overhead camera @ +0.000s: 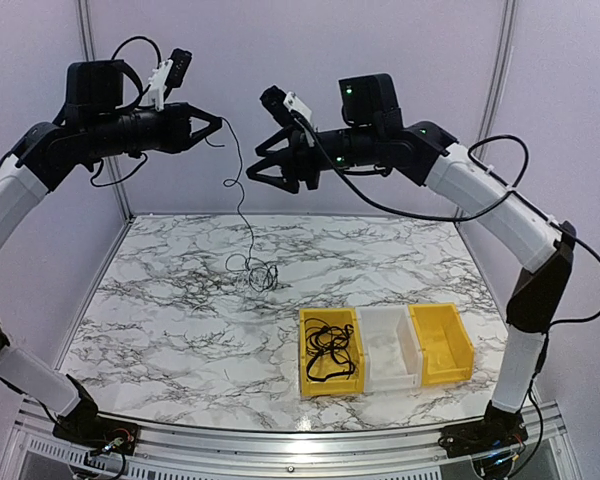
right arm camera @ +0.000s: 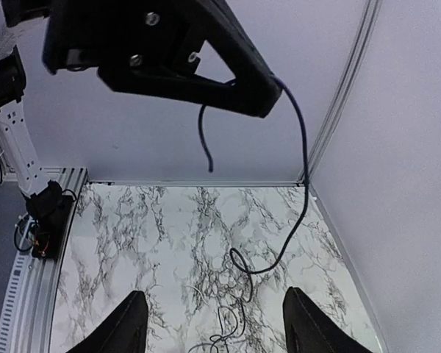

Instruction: Untangle the cables

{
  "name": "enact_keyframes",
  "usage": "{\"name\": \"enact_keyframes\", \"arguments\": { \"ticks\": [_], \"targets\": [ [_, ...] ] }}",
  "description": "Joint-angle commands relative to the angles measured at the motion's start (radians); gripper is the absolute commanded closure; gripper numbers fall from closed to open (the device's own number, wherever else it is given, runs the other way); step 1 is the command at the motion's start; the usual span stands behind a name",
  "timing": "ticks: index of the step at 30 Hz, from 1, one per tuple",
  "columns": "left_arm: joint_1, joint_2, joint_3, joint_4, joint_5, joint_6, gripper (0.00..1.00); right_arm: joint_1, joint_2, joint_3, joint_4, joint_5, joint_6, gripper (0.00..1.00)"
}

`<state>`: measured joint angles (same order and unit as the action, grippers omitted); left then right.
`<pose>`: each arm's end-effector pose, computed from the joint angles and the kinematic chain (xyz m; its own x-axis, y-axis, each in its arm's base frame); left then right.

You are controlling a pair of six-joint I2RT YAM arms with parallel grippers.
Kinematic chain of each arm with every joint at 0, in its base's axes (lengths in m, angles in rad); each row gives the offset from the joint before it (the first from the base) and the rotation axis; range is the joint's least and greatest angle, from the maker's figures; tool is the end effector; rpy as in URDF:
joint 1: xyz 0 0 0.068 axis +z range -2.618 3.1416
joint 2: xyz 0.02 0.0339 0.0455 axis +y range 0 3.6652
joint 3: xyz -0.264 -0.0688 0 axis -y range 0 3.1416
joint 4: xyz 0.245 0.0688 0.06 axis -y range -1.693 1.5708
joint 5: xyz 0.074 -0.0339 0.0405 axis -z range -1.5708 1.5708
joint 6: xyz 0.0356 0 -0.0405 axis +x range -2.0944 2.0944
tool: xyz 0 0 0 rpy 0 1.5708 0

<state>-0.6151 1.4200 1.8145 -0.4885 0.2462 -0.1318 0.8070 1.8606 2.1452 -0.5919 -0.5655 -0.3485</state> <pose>0.2331 -0.1753 0.5139 -0.1756 -0.0320 -0.9839 0.7412 0.6535 -0.1535 0.2718 0.3114 0.4614 0.1322 -0.2788 -0.9512 -0.9766 0.1276 -0.1732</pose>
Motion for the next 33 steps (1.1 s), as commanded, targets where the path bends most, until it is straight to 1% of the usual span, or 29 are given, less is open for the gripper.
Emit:
{"name": "enact_keyframes", "arguments": {
  "ticks": [1, 4, 7, 8, 9, 12, 13, 17, 20, 21, 22, 25, 26, 28, 30, 33],
  "targets": [
    [-0.01, -0.005, 0.011, 0.0, 0.039, -0.002, 1.0, 0.022, 0.105, 0.116, 0.134, 0.06, 0.249, 0.37],
    [-0.012, -0.013, -0.004, 0.004, 0.051, -0.001, 1.0, 0.032, 0.15, 0.136, 0.153, 0.108, 0.285, 0.4],
    [-0.014, -0.024, -0.015, 0.005, 0.05, -0.004, 1.0, 0.033, 0.166, 0.135, 0.163, 0.14, 0.321, 0.48],
    [-0.014, -0.027, -0.021, 0.007, 0.049, -0.004, 1.0, 0.034, 0.166, 0.132, 0.166, 0.14, 0.326, 0.54],
    [-0.014, -0.031, -0.027, 0.009, 0.044, -0.005, 1.0, 0.033, 0.164, 0.131, 0.169, 0.137, 0.33, 0.59],
    [-0.015, -0.041, -0.048, 0.012, 0.035, -0.007, 1.0, 0.033, 0.149, 0.12, 0.177, 0.119, 0.331, 0.63],
    [-0.015, -0.044, -0.057, 0.013, 0.028, -0.008, 1.0, 0.033, 0.141, 0.115, 0.178, 0.11, 0.327, 0.63],
    [-0.015, -0.054, -0.09, 0.02, -0.003, -0.012, 1.0, 0.033, 0.087, 0.064, 0.17, 0.031, 0.298, 0.49],
    [-0.015, -0.059, -0.111, 0.026, 0.0, -0.013, 1.0, 0.033, 0.051, 0.036, 0.173, 0.006, 0.294, 0.45],
    [-0.015, -0.06, -0.117, 0.029, 0.003, -0.013, 1.0, 0.034, 0.042, 0.031, 0.172, 0.015, 0.297, 0.46],
    [-0.015, -0.062, -0.124, 0.03, 0.006, -0.013, 1.0, 0.033, 0.037, 0.029, 0.17, 0.027, 0.299, 0.49],
    [-0.015, -0.067, -0.139, 0.04, 0.007, -0.018, 1.0, 0.03, 0.036, 0.027, 0.162, 0.054, 0.301, 0.64],
    [-0.015, -0.068, -0.144, 0.044, 0.007, -0.019, 1.0, 0.029, 0.039, 0.026, 0.159, 0.062, 0.302, 0.66],
    [-0.016, -0.074, -0.151, 0.053, 0.007, -0.023, 1.0, 0.029, 0.045, 0.022, 0.151, 0.068, 0.3, 0.67],
    [-0.017, -0.078, -0.154, 0.056, 0.005, -0.023, 1.0, 0.028, 0.057, 0.022, 0.136, 0.07, 0.295, 0.65],
    [-0.017, -0.079, -0.15, 0.061, 0.008, -0.026, 1.0, 0.028, 0.072, 0.02, 0.125, 0.065, 0.296, 0.56]
  ]
}}
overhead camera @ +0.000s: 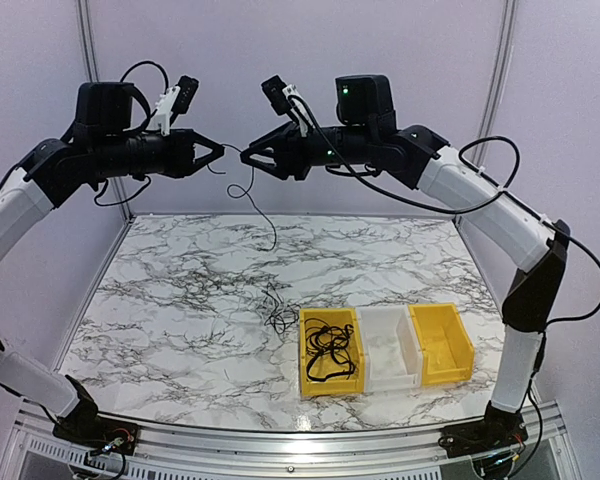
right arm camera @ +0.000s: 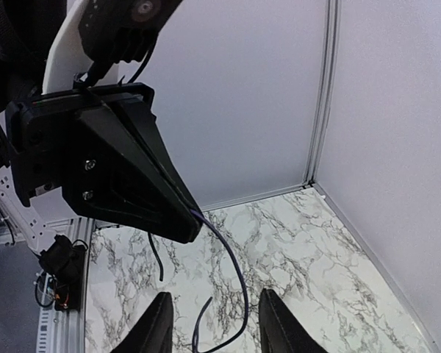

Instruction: Untangle the cables

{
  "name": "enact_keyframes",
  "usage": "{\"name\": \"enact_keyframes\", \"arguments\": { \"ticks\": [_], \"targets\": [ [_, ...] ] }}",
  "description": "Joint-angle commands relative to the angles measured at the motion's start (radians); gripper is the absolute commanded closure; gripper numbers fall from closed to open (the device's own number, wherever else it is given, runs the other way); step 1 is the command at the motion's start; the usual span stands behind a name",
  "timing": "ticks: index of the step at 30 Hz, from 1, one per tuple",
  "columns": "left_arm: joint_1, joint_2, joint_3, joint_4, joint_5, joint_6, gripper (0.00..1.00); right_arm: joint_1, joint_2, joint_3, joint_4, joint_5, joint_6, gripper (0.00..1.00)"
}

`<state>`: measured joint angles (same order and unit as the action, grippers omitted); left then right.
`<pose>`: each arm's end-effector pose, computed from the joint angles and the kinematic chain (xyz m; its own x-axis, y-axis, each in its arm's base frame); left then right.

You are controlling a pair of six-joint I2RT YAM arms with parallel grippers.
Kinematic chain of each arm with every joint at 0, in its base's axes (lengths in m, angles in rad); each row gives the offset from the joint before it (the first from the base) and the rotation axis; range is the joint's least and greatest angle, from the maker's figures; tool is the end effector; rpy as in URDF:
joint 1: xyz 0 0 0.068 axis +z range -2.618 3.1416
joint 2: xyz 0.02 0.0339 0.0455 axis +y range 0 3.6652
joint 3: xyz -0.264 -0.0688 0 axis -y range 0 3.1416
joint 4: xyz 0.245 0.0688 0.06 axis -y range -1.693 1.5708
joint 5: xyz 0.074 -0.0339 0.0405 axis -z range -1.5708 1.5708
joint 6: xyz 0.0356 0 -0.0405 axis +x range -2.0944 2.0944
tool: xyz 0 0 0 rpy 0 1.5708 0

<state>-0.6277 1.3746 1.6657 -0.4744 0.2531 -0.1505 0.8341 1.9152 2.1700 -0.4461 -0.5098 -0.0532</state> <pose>0.2316 -0.1791 0.4805 -0.2610 0.0100 -0.9653 0.7371 0.6478 -0.1925 0.2789 0.3333 0.4618 -0.0761 -0.1529 -0.9853 -0.9738 0.2237 0.0405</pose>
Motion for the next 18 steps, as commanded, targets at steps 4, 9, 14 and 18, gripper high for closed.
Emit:
{"name": "enact_keyframes", "arguments": {
  "ticks": [4, 9, 14, 18],
  "targets": [
    [-0.004, -0.036, 0.001, 0.051, 0.005, -0.004, 1.0, 0.001, 0.033, -0.003, -0.021, 0.025, 0.005, 0.57],
    [-0.004, -0.04, -0.015, 0.059, 0.0, -0.002, 1.0, -0.001, 0.045, 0.016, -0.006, 0.042, 0.017, 0.92],
    [-0.004, -0.049, -0.047, 0.079, -0.039, -0.006, 0.74, -0.013, 0.026, 0.002, -0.011, 0.052, 0.018, 1.0],
    [-0.004, -0.072, -0.134, 0.113, -0.113, 0.005, 0.4, -0.065, -0.052, -0.113, -0.006, 0.018, 0.027, 1.0]
  ]
}}
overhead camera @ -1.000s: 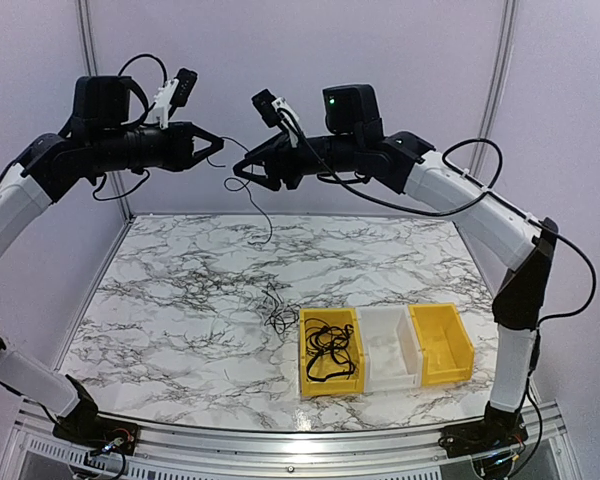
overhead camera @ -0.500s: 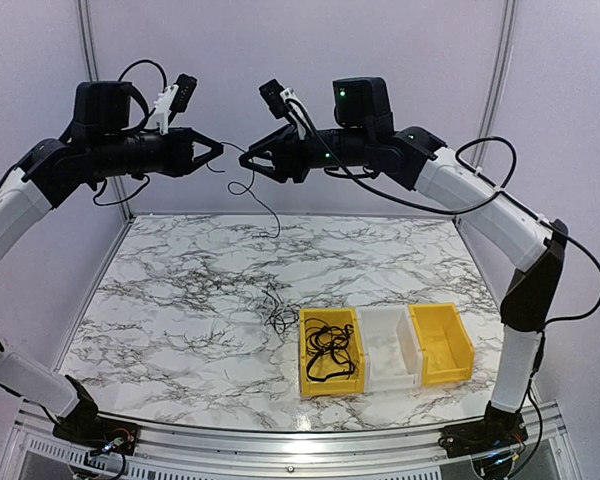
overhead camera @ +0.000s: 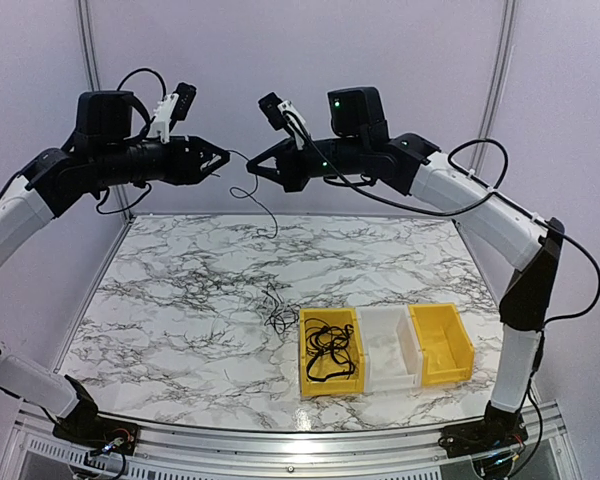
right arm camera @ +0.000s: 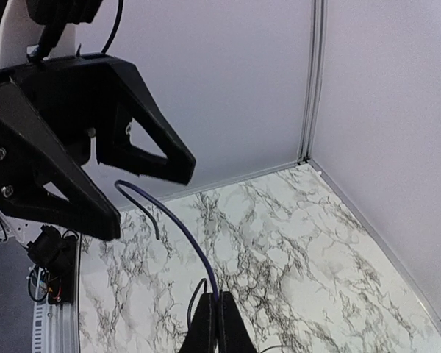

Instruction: Untangle the cables

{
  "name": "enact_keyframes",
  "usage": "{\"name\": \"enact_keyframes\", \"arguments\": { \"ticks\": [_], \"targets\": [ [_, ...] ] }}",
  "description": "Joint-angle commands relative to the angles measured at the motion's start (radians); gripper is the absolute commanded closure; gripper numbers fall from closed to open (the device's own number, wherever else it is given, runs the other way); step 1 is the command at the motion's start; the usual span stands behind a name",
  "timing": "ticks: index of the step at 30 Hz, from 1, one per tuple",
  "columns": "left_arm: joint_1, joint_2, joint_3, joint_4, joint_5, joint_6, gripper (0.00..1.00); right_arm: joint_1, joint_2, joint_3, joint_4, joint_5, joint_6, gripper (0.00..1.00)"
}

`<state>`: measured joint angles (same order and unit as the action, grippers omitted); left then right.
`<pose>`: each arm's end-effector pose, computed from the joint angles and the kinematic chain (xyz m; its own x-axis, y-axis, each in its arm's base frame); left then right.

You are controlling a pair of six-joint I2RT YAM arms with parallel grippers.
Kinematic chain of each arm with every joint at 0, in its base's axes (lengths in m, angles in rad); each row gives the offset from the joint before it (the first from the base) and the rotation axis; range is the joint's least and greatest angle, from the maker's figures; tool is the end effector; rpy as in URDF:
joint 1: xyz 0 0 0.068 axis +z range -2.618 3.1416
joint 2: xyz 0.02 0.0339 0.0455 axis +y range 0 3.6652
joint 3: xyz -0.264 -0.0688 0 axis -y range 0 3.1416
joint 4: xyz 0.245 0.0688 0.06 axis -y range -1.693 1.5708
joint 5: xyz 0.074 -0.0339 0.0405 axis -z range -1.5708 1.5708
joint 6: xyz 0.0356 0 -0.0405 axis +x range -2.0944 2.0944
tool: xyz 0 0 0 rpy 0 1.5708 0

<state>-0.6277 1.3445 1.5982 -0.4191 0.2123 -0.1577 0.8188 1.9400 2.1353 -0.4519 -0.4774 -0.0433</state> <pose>0.2305 -0.1765 0.4724 -0.2482 -0.0096 -0.9687 0.7122 0.6760 -0.1892 0.2928 0.3370 0.4393 -0.1320 -0.1974 -0.9714 -0.9589 0.2739 0.0746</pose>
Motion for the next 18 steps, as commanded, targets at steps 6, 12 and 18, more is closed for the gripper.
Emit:
{"name": "enact_keyframes", "arguments": {
  "ticks": [6, 12, 18],
  "targets": [
    [-0.004, -0.11, -0.275, 0.188, -0.173, 0.0, 0.32, -0.144, -0.269, -0.348, 0.006, -0.07, -0.04, 1.0],
    [-0.004, -0.115, -0.372, 0.233, -0.304, -0.033, 0.31, -0.237, -0.49, -0.629, -0.056, -0.092, -0.144, 1.0],
    [-0.004, -0.068, -0.381, 0.235, -0.352, -0.044, 0.31, -0.262, -0.746, -0.888, -0.134, -0.064, -0.197, 1.0]
  ]
}}
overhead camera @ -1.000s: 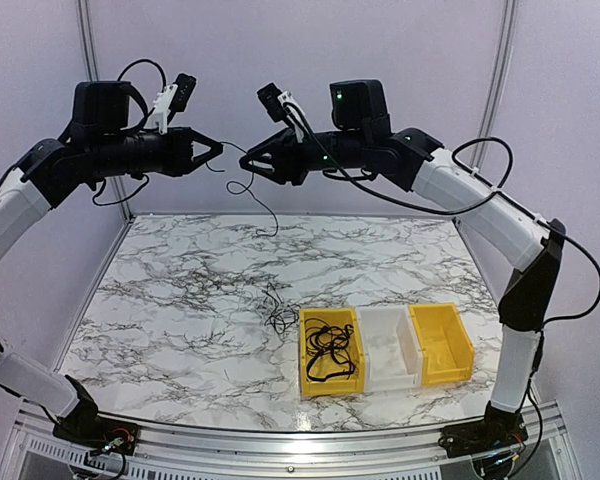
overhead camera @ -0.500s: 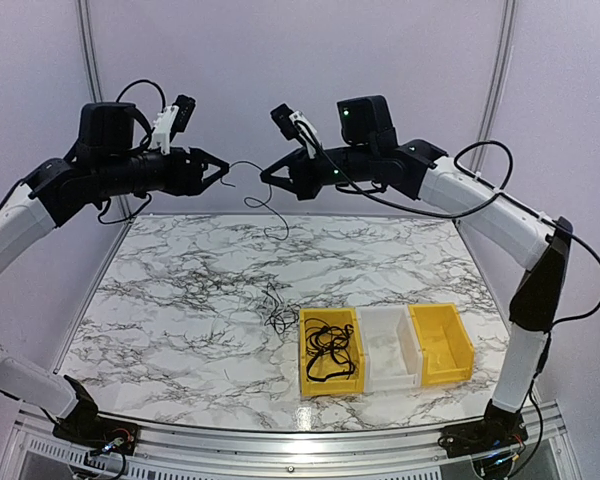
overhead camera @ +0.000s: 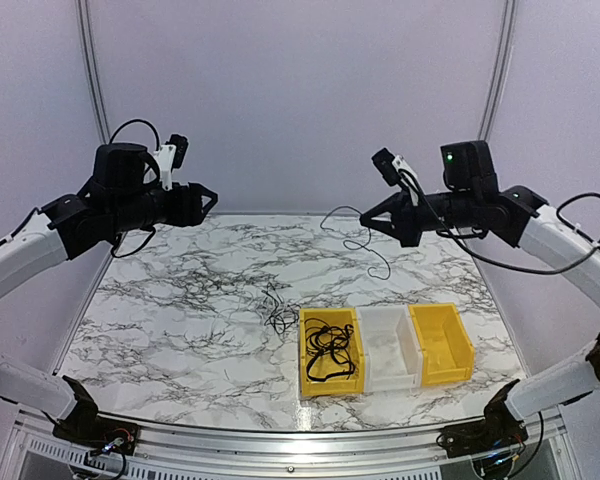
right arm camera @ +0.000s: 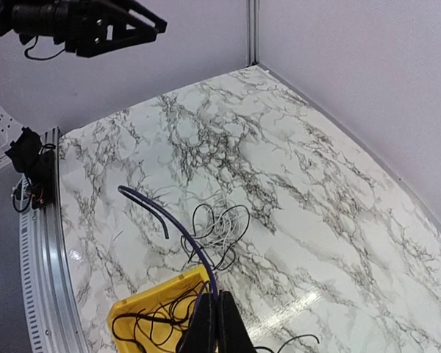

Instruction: Untangle the cables

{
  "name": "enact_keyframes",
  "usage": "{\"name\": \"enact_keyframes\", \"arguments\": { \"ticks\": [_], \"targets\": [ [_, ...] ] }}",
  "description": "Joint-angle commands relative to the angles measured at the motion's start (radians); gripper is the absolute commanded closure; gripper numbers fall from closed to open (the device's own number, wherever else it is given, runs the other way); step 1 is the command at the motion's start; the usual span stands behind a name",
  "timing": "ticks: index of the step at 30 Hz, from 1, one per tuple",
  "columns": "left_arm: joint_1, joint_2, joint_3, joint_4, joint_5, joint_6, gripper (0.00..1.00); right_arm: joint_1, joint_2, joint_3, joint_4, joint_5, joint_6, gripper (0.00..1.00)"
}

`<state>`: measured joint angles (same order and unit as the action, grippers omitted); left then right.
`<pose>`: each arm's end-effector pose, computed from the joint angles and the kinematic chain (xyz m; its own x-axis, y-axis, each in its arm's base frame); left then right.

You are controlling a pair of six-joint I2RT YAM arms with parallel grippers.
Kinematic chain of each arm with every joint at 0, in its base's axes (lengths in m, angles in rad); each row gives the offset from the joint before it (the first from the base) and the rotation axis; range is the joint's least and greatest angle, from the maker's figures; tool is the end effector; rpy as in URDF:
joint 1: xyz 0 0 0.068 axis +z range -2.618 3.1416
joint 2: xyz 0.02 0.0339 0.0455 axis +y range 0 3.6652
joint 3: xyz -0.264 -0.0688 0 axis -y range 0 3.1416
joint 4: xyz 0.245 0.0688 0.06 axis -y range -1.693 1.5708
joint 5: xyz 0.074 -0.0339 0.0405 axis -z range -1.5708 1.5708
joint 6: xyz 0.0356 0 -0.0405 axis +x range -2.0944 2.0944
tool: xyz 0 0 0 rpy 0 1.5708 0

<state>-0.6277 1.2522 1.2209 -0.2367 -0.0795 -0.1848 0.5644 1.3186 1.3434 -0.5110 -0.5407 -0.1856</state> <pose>0.2361 -0.1678 0.3875 -0.3069 -0.0036 -0.9517 0.4752 0.8659 -0.1565 0.2352 0.1706 0.3864 -0.2324 -0.3344 -0.9133 -0.9015 0.4266 0.0732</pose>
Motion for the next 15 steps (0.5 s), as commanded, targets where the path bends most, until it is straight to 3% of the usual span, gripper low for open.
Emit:
{"name": "enact_keyframes", "arguments": {
  "ticks": [1, 7, 15],
  "targets": [
    [-0.004, 0.037, 0.0, 0.053, -0.064, -0.02, 0.31, -0.008, -0.158, -0.126, -0.088, 0.001, -0.06, 1.0],
    [-0.004, 0.093, 0.033, 0.055, -0.022, -0.025, 0.31, -0.008, -0.296, -0.29, -0.142, 0.062, -0.165, 1.0],
    [-0.004, 0.13, 0.061, 0.055, 0.011, -0.026, 0.31, -0.011, -0.343, -0.514, -0.062, 0.196, -0.257, 1.0]
  ]
}}
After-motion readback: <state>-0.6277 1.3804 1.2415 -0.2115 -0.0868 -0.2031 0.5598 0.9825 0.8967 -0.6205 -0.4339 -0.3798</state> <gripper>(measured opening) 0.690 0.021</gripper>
